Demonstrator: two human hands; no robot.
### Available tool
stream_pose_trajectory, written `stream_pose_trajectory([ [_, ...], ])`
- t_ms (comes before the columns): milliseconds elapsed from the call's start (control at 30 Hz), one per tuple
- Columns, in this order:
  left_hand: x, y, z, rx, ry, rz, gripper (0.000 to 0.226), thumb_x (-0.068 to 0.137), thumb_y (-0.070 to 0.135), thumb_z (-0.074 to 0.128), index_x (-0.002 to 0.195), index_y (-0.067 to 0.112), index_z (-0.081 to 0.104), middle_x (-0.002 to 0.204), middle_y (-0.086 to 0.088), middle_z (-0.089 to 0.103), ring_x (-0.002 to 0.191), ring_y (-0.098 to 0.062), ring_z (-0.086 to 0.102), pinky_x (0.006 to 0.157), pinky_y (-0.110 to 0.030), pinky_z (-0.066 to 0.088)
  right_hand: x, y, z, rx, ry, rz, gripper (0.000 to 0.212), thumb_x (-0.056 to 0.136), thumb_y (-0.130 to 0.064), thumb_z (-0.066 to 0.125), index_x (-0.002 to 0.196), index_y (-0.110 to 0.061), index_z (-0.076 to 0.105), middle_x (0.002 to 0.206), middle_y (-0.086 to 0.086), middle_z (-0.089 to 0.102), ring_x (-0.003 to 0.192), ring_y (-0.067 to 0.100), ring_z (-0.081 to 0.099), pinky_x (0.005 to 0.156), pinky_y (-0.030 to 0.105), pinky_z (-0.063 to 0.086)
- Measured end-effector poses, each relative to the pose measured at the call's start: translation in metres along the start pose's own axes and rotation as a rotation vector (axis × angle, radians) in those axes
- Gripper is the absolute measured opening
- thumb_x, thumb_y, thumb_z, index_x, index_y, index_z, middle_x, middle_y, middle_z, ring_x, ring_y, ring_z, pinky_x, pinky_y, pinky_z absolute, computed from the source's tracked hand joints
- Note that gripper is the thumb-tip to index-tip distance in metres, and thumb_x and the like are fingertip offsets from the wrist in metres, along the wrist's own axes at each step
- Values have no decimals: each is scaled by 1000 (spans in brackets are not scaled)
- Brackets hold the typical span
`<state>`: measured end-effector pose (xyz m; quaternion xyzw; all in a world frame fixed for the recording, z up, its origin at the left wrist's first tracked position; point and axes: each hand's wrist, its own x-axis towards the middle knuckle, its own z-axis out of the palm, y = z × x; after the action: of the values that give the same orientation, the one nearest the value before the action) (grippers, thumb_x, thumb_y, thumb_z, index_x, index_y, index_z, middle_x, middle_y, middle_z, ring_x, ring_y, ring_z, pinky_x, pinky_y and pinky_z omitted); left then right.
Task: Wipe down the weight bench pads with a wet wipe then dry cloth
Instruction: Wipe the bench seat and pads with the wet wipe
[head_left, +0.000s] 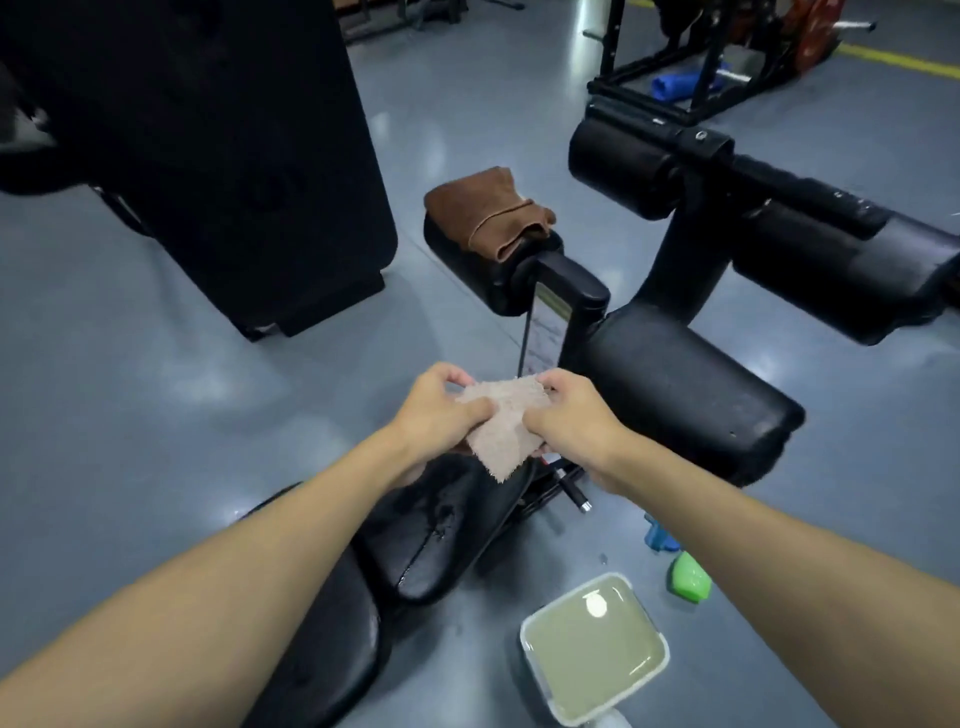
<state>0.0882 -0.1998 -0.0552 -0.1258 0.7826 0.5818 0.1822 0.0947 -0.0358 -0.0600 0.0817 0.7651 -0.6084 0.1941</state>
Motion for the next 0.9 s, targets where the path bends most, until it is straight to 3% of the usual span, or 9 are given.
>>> stream_pose_trajectory([
  [100,13,-62,-23,-164,96,30,33,88,2,64,117,8,49,92,-14,67,60,-12,64,55,-24,53,29,40,44,13,60,-18,30,83,5,51,109,-8,58,102,9,66,80,19,66,55,23,51],
  [167,33,-107,-33,-229,167,82,33,88,-2,61,115,14,50,107,-14,64,70,-13,65,65,-29,57,56,71,63,-31,128,-21,33,84,-1,54,117,-8,56,108,6,64,87,21,64,62,28,51],
  [267,68,-189,-41,215,230,192,32,92,15,58,119,31,52,129,0,55,99,-13,57,87,-27,45,96,132,78,-717,241,-19,55,91,-25,56,141,-15,35,134,7,46,120,30,46,94,40,41],
  [333,90,-240,-42,537,206,201,44,92,39,52,135,40,45,141,9,45,126,-12,45,105,-34,36,118,170,90,-1007,221,-224,56,99,-33,43,151,-22,25,155,4,30,143,27,24,114,47,22],
  [467,126,-303,-33,861,204,174,61,89,70,34,146,52,22,162,10,15,150,-20,9,114,-62,17,160,231,106,-1332,60,-501,54,105,-43,15,157,-29,16,166,-3,9,152,16,-2,122,42,-3],
  [633,140,-334,-22,991,335,263,69,82,82,28,145,56,15,161,10,13,149,-21,6,111,-66,16,185,261,108,-1443,215,-688,73,92,-52,-4,156,-29,21,165,-4,14,152,15,4,121,40,0],
  [733,144,-341,-20,977,400,322,67,80,83,27,142,58,20,157,13,21,146,-19,14,108,-64,21,191,266,109,-1444,294,-729,69,93,-52,-1,154,-31,24,165,-2,12,152,17,2,121,45,0],
  [833,146,-348,-16,938,462,384,62,80,83,29,137,58,28,152,14,30,143,-19,22,107,-64,23,189,280,108,-1349,432,-893,54,99,-45,15,141,-25,42,148,2,38,138,23,31,112,42,21],
  [900,147,-354,-15,905,490,427,59,78,83,29,131,56,32,148,14,37,141,-19,29,105,-65,25,187,294,103,-1224,420,-1008,47,101,-39,21,132,-22,53,134,-1,51,127,20,44,108,32,22],
])
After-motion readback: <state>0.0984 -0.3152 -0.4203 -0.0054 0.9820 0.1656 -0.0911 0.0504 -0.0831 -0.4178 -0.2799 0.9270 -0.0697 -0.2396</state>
